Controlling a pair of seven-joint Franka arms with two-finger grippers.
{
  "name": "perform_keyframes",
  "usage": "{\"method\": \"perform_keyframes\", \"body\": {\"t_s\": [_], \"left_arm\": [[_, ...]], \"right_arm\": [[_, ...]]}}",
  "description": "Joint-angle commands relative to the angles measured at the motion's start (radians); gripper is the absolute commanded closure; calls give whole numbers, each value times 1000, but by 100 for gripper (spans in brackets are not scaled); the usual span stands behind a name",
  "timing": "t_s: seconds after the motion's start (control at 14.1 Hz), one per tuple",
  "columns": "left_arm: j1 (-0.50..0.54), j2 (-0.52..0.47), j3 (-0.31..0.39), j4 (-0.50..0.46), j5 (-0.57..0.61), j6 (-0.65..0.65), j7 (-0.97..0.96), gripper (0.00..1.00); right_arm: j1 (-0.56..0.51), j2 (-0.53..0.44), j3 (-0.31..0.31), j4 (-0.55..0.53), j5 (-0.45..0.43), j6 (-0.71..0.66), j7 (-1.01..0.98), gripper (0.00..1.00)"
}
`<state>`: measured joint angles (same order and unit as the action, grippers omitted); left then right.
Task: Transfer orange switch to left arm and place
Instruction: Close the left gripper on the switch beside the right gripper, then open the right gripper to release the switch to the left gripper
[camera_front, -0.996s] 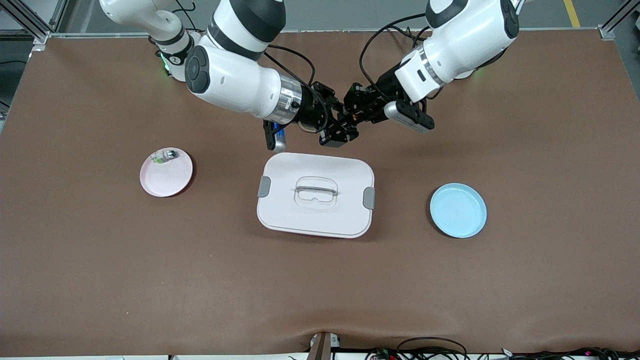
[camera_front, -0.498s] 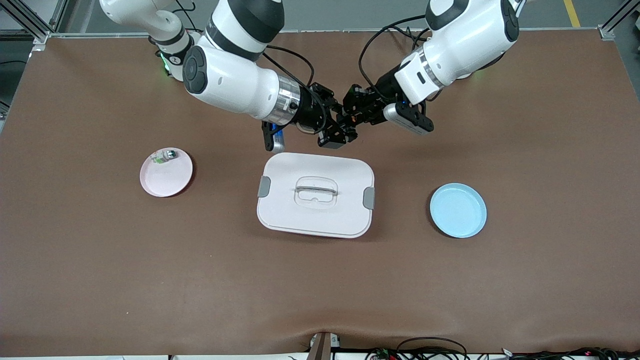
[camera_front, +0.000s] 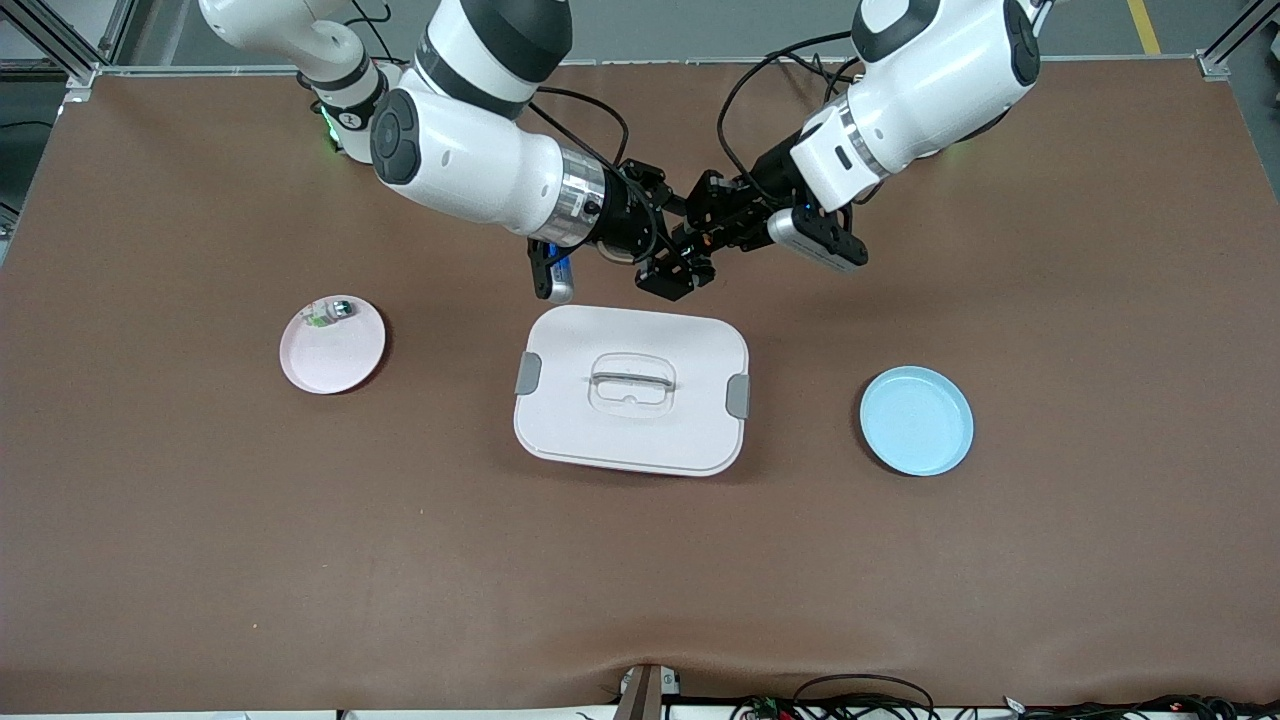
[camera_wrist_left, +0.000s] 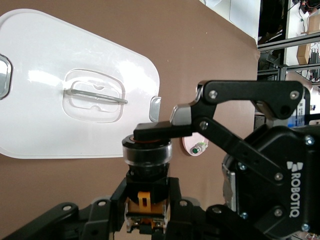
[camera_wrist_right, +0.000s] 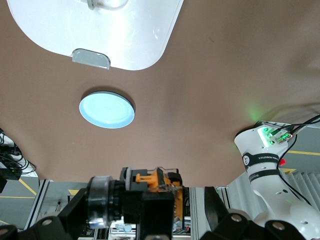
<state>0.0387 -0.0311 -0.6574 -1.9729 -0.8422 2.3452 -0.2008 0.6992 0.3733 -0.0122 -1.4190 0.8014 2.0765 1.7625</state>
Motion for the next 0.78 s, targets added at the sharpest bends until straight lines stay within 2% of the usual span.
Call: {"method": "perform_keyframes", "body": {"t_s": [0.0,0.28,0.36,0.5,0.71], "left_arm": [[9,17,-10,20,9,5,-15,100],[13,19,-5,22,15,-4,-6,100],[15,19,-4,22,62,-4,-2,100],[21,17,5,22,158,-4,-11,100],[67,19,7,20,196,-10,-2,100]], "right_arm": [[6,10,-5,25,15,-7,18,0],[-15,-4,-11,23,5,-16,-21,0],[-21,-10,-12,16,5,-24,-61,0],[-62,-30,-18,15,4,-135,-139,0],[-139,-83,-18,6,-28,-287,-282,0]]}}
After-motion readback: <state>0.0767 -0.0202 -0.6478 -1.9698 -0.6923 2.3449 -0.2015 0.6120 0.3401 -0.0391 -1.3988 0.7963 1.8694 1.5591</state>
